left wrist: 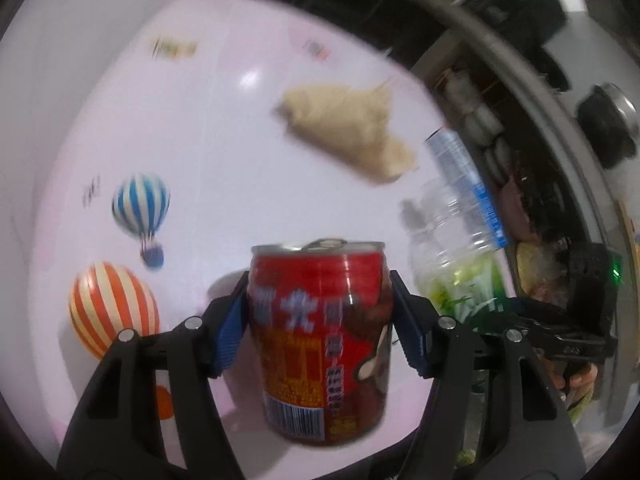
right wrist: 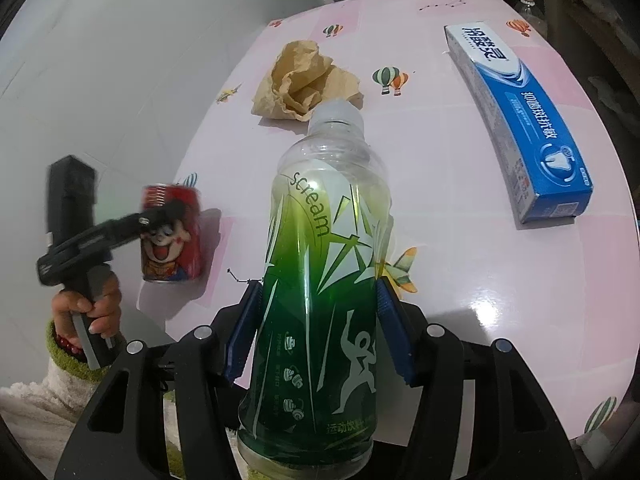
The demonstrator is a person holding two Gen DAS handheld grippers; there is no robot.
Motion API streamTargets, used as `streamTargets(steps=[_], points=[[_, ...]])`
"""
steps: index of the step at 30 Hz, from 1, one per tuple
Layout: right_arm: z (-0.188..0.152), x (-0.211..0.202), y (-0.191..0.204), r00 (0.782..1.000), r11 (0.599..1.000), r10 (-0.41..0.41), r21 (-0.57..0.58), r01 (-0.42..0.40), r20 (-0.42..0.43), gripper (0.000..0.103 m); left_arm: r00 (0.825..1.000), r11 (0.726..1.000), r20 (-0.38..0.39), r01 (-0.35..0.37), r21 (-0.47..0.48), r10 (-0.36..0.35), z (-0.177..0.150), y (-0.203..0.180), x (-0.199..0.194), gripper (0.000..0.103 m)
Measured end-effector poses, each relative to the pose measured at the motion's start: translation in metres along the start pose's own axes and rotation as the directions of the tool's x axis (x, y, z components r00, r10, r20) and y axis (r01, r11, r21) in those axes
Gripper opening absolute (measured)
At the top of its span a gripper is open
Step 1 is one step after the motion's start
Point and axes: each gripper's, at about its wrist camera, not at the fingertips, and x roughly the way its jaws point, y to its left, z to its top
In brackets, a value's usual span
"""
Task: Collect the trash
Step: 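Grasp the green-labelled plastic bottle with the right gripper while the left lifts the can, then hold the red can in the left gripper and the bottle in the right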
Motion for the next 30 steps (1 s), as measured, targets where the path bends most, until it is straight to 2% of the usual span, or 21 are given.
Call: streamTargets(steps=[2, 6, 12, 16, 20, 25, 30], points=[[-0.001, -0.001, -0.001, 1.0, 1.0, 0.0, 0.0, 0.0, 0.001, 0.056, 0.998, 0.999, 0.055, -0.01, 0.051, 0.007, -0.003, -0.011, -0.009, 0.062], [-0.001, -0.001, 0.0, 1.0, 1.0, -0.004, 0.002, 0.004, 0.004, 0.056, 0.996, 0.996, 0.091, -0.029, 0.085, 0.021, -0.01, -0.021, -0.01, 0.062], [-0.001, -0.002, 0.005, 0.999, 0.999, -0.048, -0.01, 0.048, 0.009, 0.056, 0.993, 0.987, 0.102, -0.074, 0.143, 0.059, -0.018, -0.037, -0.011, 0.062], [-0.001, -0.006, 0.008, 0.995, 0.995, -0.095, -0.032, 0.096, 0.021, 0.056, 0.99, 0.966, 0.092, -0.125, 0.228, 0.106, -0.025, -0.053, -0.008, 0.062], [-0.002, -0.011, 0.009, 0.993, 0.993, -0.114, -0.041, 0.115, 0.026, 0.056, 0.99, 0.95, 0.088, -0.13, 0.283, 0.109, -0.026, -0.066, -0.002, 0.062], [-0.005, -0.012, 0.004, 0.992, 0.991, -0.126, -0.034, 0.126, 0.007, 0.056, 0.99, 0.947, 0.098, -0.122, 0.298, 0.097, -0.022, -0.074, 0.009, 0.062], [-0.007, -0.011, -0.002, 0.992, 0.992, -0.122, -0.015, 0.122, -0.013, 0.057, 0.993, 0.956, 0.108, -0.086, 0.282, 0.057, -0.019, -0.072, 0.012, 0.062]])
